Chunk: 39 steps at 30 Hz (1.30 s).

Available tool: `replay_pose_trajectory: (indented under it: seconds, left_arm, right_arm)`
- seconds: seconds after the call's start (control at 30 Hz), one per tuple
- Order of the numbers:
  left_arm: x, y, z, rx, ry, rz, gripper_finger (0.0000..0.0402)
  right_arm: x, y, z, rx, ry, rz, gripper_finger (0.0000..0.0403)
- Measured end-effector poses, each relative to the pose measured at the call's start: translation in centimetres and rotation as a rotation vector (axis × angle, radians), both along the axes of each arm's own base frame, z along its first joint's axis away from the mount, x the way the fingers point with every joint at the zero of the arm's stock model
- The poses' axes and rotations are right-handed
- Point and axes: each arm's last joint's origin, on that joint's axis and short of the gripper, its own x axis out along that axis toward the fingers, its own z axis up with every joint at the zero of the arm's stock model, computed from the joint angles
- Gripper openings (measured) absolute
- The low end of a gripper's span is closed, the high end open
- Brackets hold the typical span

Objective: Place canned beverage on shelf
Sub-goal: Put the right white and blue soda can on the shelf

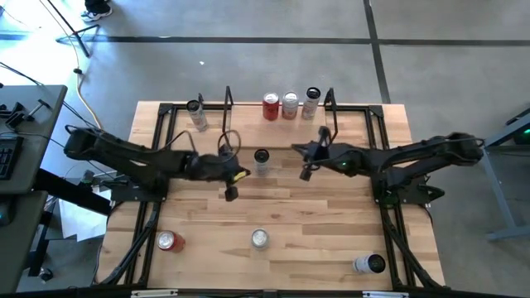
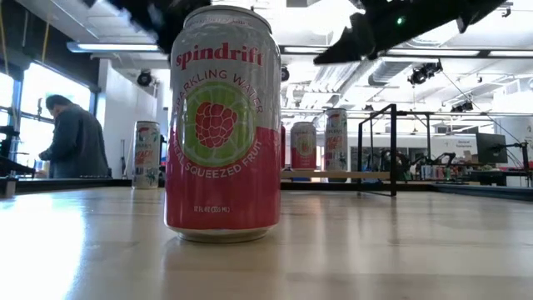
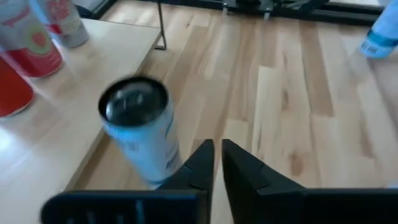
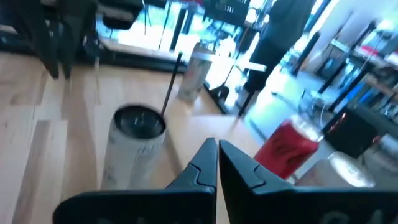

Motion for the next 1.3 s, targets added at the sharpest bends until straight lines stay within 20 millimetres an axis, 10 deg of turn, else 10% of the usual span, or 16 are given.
replay_pose_trajectory:
  seconds: [0.3,0.63,1.3]
  left_arm:
    - [1.6,1.6,4.6,-0.001,0.112,0.082,0.0143]
    - [4.9,1.7,3.7,0.022,0.273,0.122,0.027]
    - [6.6,3.5,1.8,0.036,0.325,0.215,0.0299]
  right_arm:
    - [-1.4,-0.9,1.5,-0.092,0.002,0.035,0.0]
    - [-1.5,-2.4,1.2,-0.077,0.035,0.067,0.0]
    - [-1.6,-2.8,0.9,-0.023,0.043,0.101,0.0]
